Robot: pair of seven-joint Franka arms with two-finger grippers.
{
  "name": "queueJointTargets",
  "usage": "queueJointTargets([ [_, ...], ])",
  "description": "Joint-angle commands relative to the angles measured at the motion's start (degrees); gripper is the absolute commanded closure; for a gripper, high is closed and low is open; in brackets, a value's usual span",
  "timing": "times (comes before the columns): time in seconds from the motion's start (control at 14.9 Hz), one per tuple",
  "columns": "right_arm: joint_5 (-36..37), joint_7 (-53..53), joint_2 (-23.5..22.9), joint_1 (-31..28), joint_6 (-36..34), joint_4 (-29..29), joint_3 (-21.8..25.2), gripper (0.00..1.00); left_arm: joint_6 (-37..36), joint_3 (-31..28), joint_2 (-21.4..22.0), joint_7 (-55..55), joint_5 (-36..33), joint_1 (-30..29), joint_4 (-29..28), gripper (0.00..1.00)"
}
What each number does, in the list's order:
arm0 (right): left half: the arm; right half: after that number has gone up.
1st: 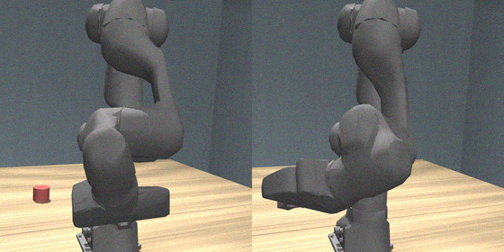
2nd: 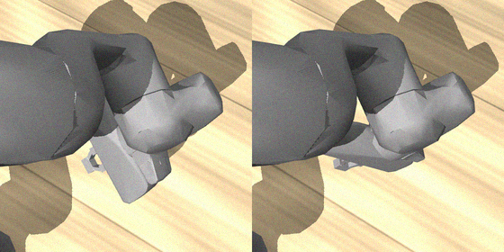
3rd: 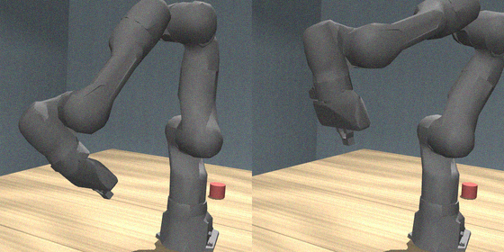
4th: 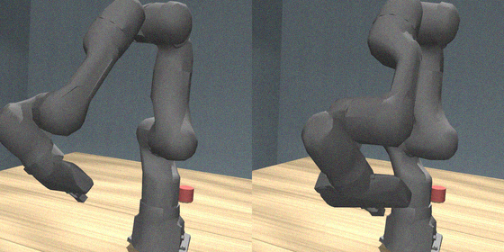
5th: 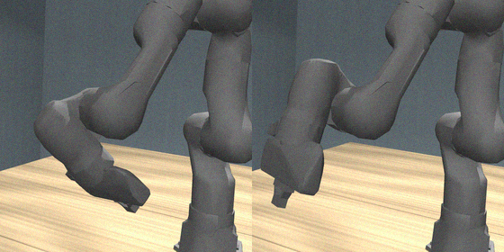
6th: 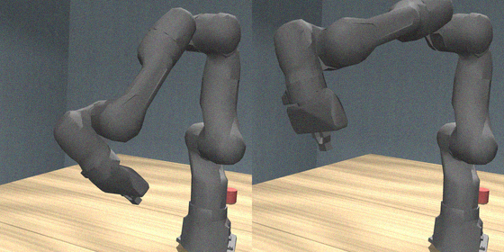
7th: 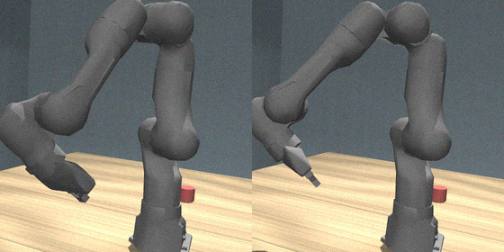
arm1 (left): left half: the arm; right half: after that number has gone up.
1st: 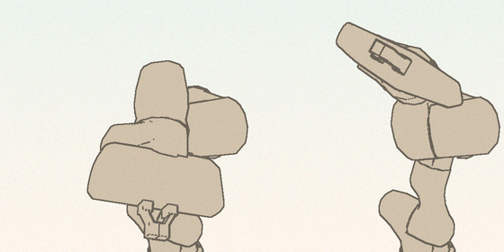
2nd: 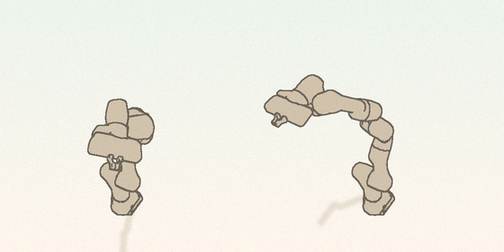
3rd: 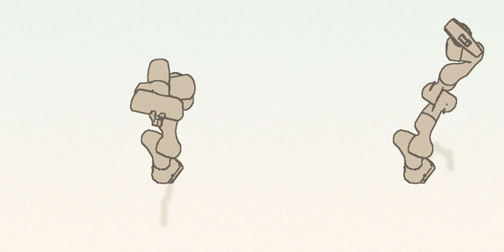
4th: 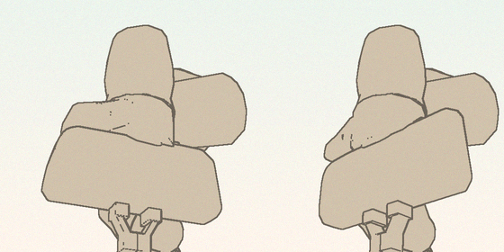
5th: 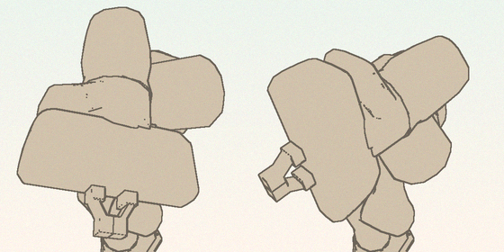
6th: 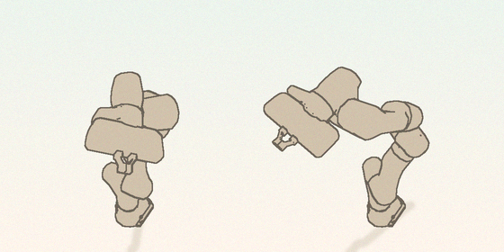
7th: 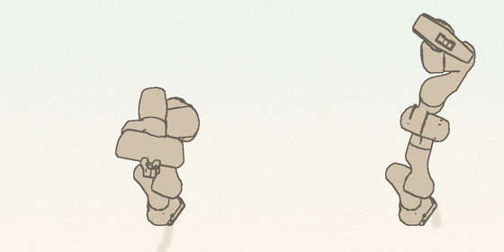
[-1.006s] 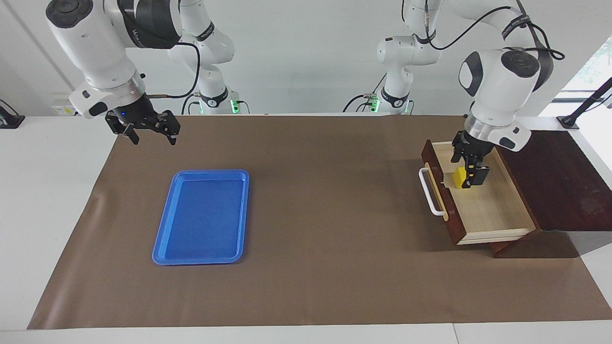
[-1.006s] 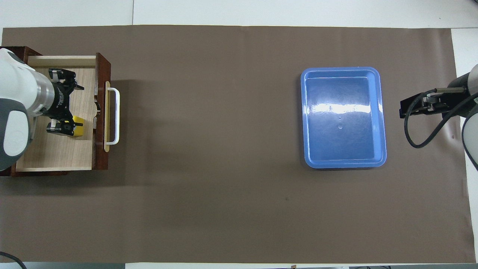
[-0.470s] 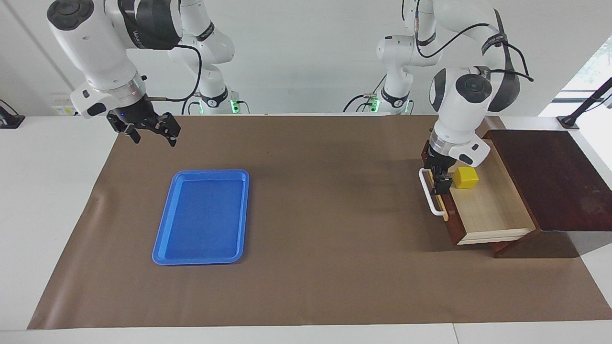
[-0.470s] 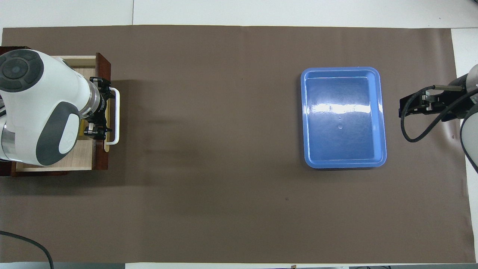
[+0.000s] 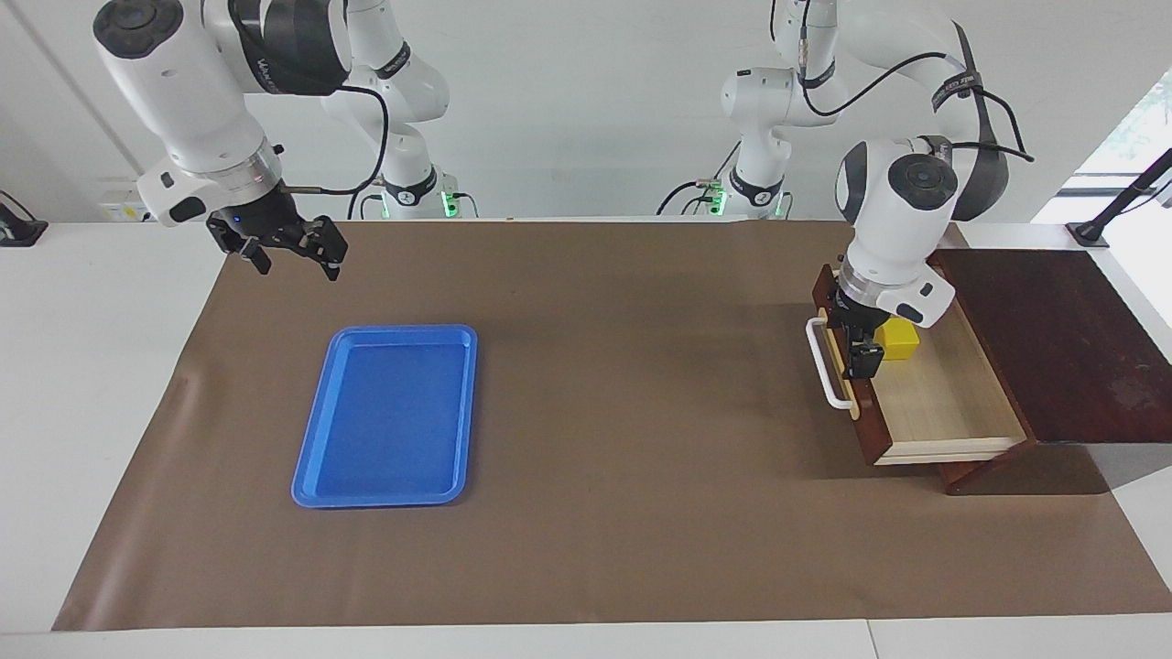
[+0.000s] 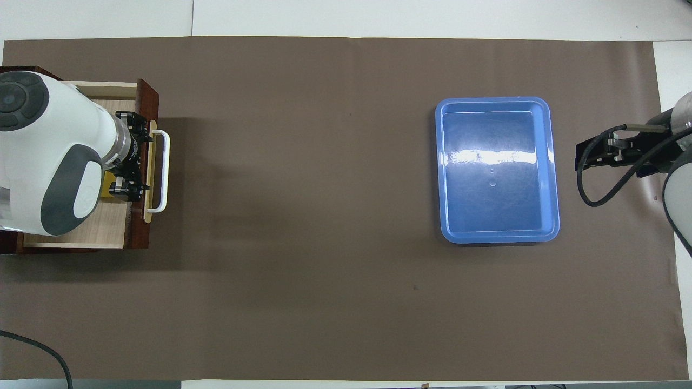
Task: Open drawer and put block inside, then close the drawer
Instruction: 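Push the drawer shut with the left gripper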
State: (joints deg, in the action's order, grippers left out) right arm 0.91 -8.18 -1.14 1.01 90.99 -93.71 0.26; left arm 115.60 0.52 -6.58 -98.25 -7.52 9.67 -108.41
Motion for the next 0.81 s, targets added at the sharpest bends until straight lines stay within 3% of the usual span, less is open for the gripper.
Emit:
queueJointTargets([
  [0.0,0.8,-1.5,1.8,-0.6,0.2,-2.2,-0.5,0.00,1.0,-0.4,-0.6,2.0,-2.1,-3.8,1.1,0.00],
  [0.74,0.7,-1.7,1.8,-0.8,-0.5,-2.0,-0.6,0.00,1.6,-0.4,-0.6,7.2,-3.9,-13.1,2.2,0.00],
])
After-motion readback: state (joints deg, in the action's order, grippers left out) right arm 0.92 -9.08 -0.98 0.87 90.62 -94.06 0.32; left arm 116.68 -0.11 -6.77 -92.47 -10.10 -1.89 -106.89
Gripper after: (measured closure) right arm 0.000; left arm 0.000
